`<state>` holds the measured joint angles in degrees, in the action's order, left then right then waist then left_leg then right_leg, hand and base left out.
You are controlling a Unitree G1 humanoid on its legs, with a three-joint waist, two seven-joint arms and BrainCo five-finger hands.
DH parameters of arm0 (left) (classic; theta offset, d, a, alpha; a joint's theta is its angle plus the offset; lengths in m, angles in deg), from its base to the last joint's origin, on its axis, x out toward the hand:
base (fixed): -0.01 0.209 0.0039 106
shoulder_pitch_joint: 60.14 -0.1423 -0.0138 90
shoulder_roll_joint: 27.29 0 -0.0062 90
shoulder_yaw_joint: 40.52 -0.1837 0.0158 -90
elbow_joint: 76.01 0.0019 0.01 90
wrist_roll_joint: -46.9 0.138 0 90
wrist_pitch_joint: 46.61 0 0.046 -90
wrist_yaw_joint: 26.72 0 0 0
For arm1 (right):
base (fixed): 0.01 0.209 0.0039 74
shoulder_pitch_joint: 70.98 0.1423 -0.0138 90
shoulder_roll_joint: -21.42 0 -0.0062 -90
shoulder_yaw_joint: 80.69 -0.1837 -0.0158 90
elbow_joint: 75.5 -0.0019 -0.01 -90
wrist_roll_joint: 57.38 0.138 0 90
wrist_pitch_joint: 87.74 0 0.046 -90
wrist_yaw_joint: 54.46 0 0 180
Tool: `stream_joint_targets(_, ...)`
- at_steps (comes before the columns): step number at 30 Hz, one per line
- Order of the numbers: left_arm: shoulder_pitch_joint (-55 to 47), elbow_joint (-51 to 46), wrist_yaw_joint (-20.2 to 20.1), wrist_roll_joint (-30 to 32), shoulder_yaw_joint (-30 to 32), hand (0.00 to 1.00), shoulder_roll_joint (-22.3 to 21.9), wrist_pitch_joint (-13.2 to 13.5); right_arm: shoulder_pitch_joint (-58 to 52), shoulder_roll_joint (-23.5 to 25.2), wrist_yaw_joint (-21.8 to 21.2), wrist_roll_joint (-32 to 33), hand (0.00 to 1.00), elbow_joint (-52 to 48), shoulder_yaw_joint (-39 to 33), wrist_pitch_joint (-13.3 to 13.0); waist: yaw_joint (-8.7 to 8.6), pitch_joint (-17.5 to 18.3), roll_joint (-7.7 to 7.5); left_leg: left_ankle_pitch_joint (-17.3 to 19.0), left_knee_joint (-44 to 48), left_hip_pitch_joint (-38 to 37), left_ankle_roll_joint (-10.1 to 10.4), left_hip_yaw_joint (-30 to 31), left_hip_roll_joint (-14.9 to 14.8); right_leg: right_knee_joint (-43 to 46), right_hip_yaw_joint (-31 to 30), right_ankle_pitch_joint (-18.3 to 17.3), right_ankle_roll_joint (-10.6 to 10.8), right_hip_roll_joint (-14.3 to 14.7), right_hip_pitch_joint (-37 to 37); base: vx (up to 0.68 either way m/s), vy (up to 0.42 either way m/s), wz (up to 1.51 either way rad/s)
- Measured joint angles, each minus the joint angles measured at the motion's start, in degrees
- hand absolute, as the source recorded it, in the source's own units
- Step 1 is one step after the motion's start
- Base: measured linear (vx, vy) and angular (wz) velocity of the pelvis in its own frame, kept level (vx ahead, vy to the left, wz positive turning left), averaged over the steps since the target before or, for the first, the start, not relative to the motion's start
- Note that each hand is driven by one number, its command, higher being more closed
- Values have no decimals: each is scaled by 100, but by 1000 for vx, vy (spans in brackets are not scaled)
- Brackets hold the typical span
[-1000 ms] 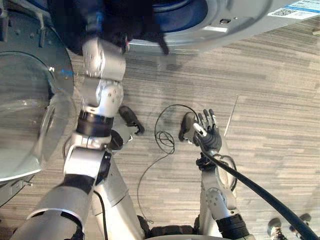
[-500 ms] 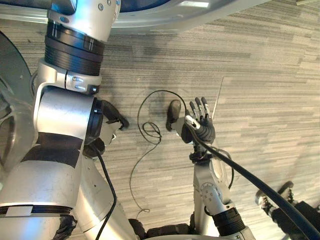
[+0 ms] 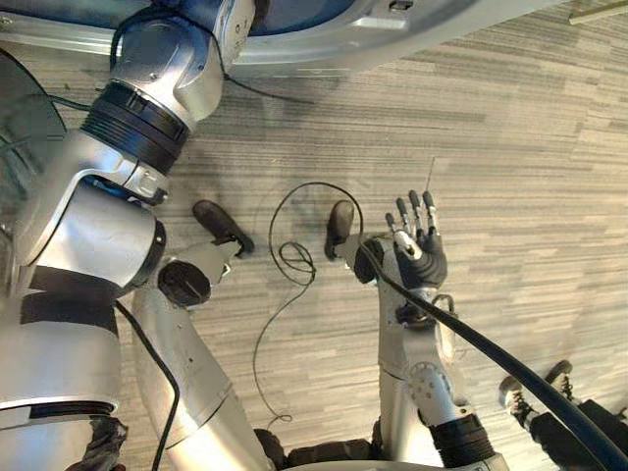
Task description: Pick up the laundry basket with both hands and put the clothes into the washing machine.
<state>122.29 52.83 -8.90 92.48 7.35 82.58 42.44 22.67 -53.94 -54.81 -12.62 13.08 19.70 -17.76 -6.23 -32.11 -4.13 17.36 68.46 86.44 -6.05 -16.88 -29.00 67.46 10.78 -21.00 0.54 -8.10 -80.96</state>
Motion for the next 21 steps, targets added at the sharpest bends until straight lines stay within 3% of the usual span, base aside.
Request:
stream_joint_targets(2, 80, 0, -53, 18, -131, 0, 45, 5, -131, -188, -16, 57, 0, 0, -96, -4, 76, 0, 0, -1, -39, -6, -1, -12, 3, -57, 5, 16, -1, 4, 14, -7, 0, -2)
stream_joint_targets(6, 144, 0, -290, 6, -112, 0, 40, -31, -209, -356, -103, 200, 0, 104, -160, 25, 73, 0, 1, -3, -97, -61, -3, -5, 11, -150, 32, 16, -1, 2, 120, 0, 0, 0)
stream_joint_targets(12, 152, 1, -228, 21, 86, 0, -55, -117, -176, -356, -89, 178, 0, 424, -151, 20, 83, 0, 3, -41, -328, -411, 42, -102, 22, -395, 53, 78, -20, 31, 427, 0, 0, 0)
stream_joint_targets(18, 139, -10, 398, -59, 1734, 0, -622, -742, 53, -248, 149, 2, 0, 1154, -136, -29, 77, 1, 6, -385, -1164, -1061, 119, -330, 167, -1273, 181, 444, -31, 100, 1035, 1, 3, 1)
stream_joint_targets(21, 22, -14, 675, -336, 2491, 0, -641, -947, 271, -240, 183, -12, 0, 1518, -124, 23, 79, 2, 8, -599, -1592, -1336, 158, -404, 287, -1634, 271, 591, -59, 99, 1286, 10, 10, 10)
